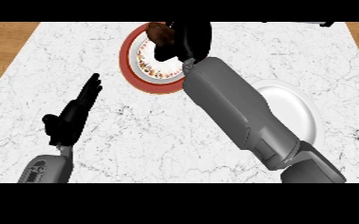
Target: Pick the sweet potato from the plate and place it in the plate
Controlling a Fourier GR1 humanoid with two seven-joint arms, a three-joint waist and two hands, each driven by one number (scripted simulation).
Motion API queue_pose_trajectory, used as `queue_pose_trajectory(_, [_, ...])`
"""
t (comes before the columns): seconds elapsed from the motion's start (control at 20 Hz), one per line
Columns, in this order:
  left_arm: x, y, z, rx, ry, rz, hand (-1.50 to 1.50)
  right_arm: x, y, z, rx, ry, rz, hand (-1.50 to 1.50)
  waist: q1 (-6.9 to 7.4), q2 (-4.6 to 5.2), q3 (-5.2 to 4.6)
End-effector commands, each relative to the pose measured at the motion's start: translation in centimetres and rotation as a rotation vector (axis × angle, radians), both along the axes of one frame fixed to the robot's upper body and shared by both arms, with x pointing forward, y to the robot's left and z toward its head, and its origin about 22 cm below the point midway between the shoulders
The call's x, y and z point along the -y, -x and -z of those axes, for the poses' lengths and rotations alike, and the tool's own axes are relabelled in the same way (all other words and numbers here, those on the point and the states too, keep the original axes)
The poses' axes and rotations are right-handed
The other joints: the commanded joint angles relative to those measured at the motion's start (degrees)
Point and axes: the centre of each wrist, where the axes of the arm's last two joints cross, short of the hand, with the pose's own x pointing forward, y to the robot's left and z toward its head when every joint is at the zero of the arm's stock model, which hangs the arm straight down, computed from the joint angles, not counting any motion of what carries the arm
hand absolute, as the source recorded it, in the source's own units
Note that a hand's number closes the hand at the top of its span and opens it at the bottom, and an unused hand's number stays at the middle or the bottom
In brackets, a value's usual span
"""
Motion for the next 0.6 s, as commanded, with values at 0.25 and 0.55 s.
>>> queue_pose_trajectory(0.25, [-1.1, -0.1, 0.5, 0.004, -0.014, 0.002, 0.0, 0.8, -1.1, 2.1, -0.088, -0.13, 0.127, -1.5, 1.43, 0.39, -0.04])
queue_pose_trajectory(0.55, [1.5, 0.2, 0.6, -0.007, 0.006, 0.025, 0.0, 0.9, -1.5, 0.5, 0.075, -0.357, 0.169, -1.5, 1.08, 0.22, 0.1])
